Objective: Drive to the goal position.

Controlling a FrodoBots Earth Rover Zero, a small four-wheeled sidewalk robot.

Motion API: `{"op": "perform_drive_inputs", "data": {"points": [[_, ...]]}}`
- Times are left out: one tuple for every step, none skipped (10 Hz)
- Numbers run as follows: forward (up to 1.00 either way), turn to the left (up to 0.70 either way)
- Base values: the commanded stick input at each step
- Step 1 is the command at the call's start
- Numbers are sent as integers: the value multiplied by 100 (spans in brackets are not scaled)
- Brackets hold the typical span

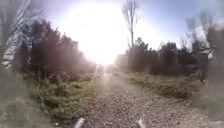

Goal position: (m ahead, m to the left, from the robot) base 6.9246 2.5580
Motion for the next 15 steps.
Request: {"op": "perform_drive_inputs", "data": {"points": [[50,0],[50,0],[50,0],[50,0],[50,0],[50,0],[50,0],[50,0],[50,0],[50,0],[50,0],[50,0],[50,0],[50,0],[50,0]]}}
